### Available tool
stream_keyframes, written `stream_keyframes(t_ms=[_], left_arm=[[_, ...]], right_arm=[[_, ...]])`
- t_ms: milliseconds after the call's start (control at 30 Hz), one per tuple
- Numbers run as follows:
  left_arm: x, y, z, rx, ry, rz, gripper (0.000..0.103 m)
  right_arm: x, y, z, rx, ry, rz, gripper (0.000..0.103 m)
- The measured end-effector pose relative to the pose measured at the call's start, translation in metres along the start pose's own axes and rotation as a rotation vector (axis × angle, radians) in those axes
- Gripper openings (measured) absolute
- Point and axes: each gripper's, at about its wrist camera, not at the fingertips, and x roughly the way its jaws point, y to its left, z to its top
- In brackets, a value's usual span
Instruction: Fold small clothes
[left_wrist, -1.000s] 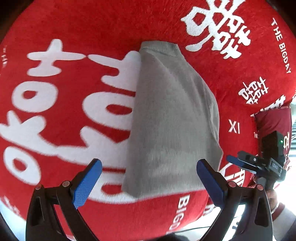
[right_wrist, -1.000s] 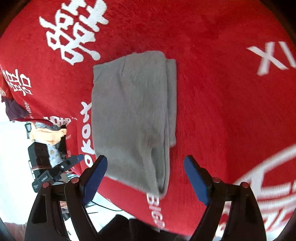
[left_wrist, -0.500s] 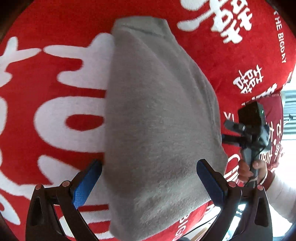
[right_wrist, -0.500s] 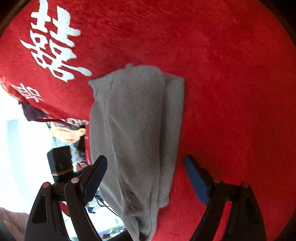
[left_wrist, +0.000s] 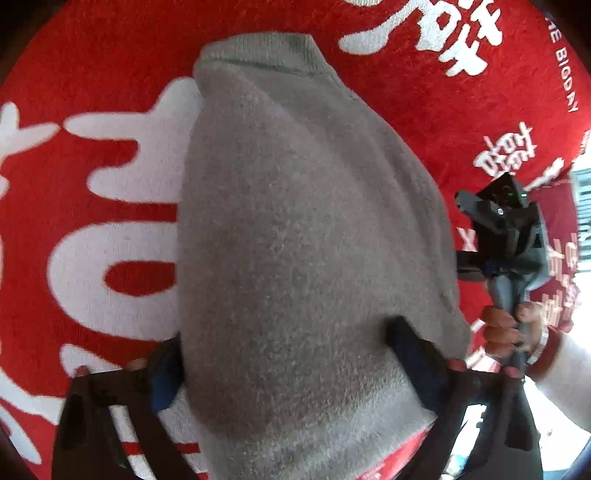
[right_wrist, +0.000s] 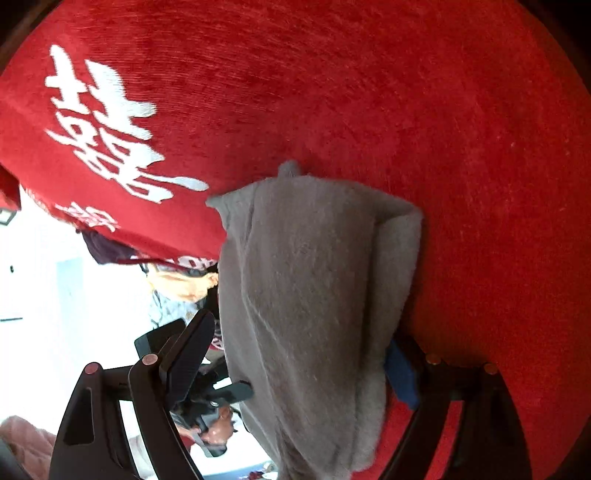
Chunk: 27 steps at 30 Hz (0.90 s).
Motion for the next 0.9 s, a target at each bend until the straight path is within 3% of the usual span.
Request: stream_keyframes(t_ms=[67,167,200,233,333,500,633,900], left_arm=[[-0.003,0.001,0.001,-0.029,-0.018,-0.003,0.08],[-0.012,0.011,-0.001,-0.066,-0.039,-0.034,0.06],[-0.015,0.015,-0.003,-0.07,-0.042,-0.047,0.057],[-0.019,0.016,-0.003,-0.066,-0.046,-0.062,0.05],[-0.027,0.014,-0.004,-0.03,-0.057,-0.079,0.045],[-0.049,0.015,-0.013,-0.017,-0.084,-0.159,0.045],[-0.072,0.019,-0.021,0.025,-0.082,-0.18,0.045],[-0.147,0.067,-0.057,0.043,-0.089,-0.199,0.045]], right_arm=[[0.007,0.006,0.002,-0.006,0.01,-0.037,0.085],[0.016,0.015,0.004,-0.018,0.039,-0.19,0.042],[0.016,0.015,0.004,-0.009,0.036,-0.191,0.039],[0.014,0.017,0.002,-0.008,0.026,-0.183,0.039],[0.009,0.031,-0.005,-0.025,-0.002,-0.161,0.037],[0.005,0.063,-0.018,-0.054,-0.015,-0.117,0.037],[0.007,0.095,-0.038,-0.068,-0.043,-0.101,0.037],[0.045,0.142,-0.1,-0.02,-0.026,-0.048,0.037]])
